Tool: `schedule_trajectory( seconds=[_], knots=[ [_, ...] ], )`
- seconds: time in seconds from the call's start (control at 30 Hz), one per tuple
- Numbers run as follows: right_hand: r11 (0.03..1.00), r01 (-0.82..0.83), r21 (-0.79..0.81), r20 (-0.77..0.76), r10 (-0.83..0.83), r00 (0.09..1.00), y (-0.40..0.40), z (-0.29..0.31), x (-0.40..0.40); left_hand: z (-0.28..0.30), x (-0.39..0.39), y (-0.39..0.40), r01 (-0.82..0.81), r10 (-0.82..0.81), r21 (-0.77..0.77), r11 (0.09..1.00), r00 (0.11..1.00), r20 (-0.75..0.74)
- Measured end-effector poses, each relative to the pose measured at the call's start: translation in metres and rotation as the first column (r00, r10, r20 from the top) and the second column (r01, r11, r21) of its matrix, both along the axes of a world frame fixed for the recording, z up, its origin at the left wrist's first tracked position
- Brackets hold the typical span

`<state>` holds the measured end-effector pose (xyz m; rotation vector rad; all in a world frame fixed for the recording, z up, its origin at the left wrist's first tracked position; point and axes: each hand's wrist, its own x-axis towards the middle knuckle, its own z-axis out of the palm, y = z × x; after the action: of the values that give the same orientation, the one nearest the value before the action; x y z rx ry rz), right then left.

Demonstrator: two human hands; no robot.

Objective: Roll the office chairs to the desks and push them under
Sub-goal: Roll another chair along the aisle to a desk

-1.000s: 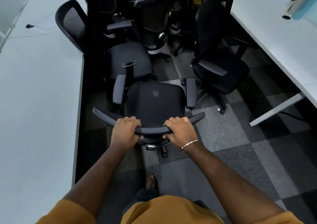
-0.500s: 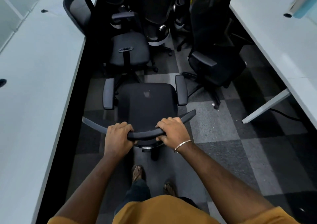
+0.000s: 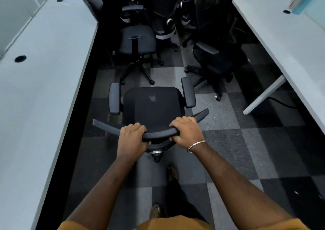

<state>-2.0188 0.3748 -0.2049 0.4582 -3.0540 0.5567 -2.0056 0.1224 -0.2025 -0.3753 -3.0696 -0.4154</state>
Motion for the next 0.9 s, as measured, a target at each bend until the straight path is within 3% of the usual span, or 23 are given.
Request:
schedule_trajectory(
  seconds=[0.2, 0.63, 0.9],
  knots=[
    [0.999, 0.003, 0.041, 0.025, -0.004, 1.000, 0.021, 0.006, 0.087, 0.005, 0.093, 0.015, 0.066, -0.067, 0.044, 0.997, 0.998, 0.004],
    [0.998, -0.013, 0.061, -0.072, 0.017, 0.997, 0.096, -0.008, 0.284, 0.005, 0.300, 0.096, 0.014, -0.014, 0.009, 1.000, 1.000, -0.003],
    [0.997, 0.032, 0.064, -0.047, -0.029, 0.998, 0.130, -0.001, 0.406, 0.009, 0.414, 0.137, 0.007, -0.007, 0.002, 1.000, 1.000, -0.006]
  ],
)
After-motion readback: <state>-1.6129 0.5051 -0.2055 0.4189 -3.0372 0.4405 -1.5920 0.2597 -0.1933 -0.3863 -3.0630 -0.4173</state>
